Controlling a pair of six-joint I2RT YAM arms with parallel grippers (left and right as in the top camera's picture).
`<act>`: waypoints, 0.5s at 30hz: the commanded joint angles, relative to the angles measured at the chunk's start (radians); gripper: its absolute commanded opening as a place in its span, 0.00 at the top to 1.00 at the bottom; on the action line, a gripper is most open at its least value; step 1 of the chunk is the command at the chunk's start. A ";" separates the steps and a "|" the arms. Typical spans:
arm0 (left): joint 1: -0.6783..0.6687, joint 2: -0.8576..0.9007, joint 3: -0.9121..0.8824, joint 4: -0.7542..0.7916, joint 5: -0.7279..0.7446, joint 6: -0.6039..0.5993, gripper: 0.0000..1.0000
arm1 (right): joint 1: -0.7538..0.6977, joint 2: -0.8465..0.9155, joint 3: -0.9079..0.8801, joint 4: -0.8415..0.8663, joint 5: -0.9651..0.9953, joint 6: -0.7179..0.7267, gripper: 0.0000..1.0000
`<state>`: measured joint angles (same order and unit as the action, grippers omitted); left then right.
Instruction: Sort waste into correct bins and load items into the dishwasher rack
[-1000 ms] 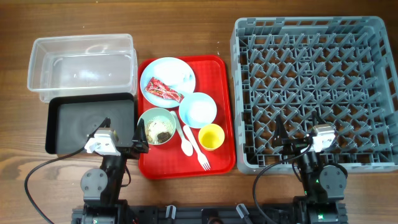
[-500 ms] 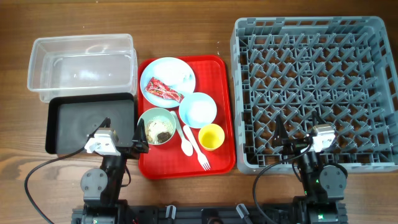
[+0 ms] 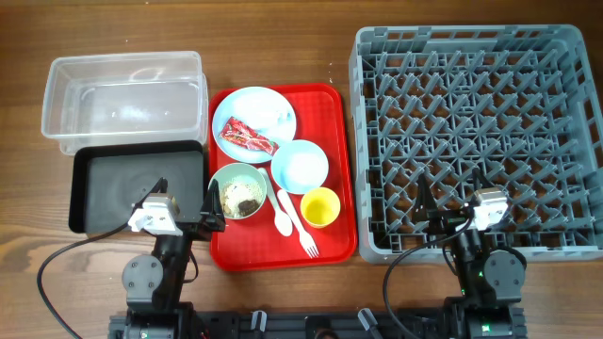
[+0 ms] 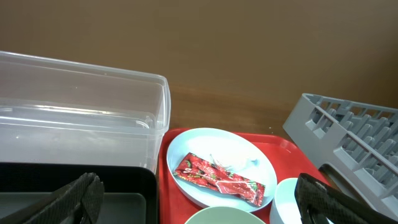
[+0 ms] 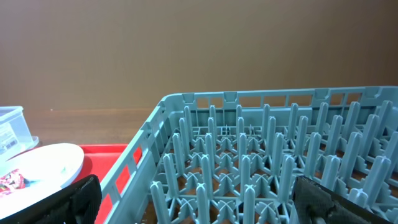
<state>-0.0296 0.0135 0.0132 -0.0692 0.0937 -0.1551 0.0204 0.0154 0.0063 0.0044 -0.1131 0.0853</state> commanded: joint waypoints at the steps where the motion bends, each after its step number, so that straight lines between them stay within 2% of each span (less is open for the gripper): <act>1: 0.006 -0.010 -0.008 0.005 -0.026 -0.048 0.00 | -0.005 -0.008 -0.001 0.006 -0.029 0.090 0.00; 7: 0.006 0.100 0.082 -0.034 -0.024 -0.063 0.00 | -0.005 0.118 0.110 -0.034 -0.031 0.098 0.00; 10: 0.006 0.289 0.229 -0.073 -0.024 -0.062 0.00 | -0.005 0.277 0.237 -0.070 -0.031 0.079 0.00; 13: 0.006 0.511 0.409 -0.135 -0.024 -0.061 0.00 | -0.005 0.456 0.406 -0.194 -0.031 0.070 0.00; 15: 0.006 0.685 0.586 -0.254 -0.024 -0.062 0.00 | -0.005 0.566 0.523 -0.291 -0.030 0.069 0.00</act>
<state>-0.0296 0.5556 0.4385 -0.2344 0.0757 -0.2081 0.0204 0.4950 0.4137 -0.2173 -0.1307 0.1623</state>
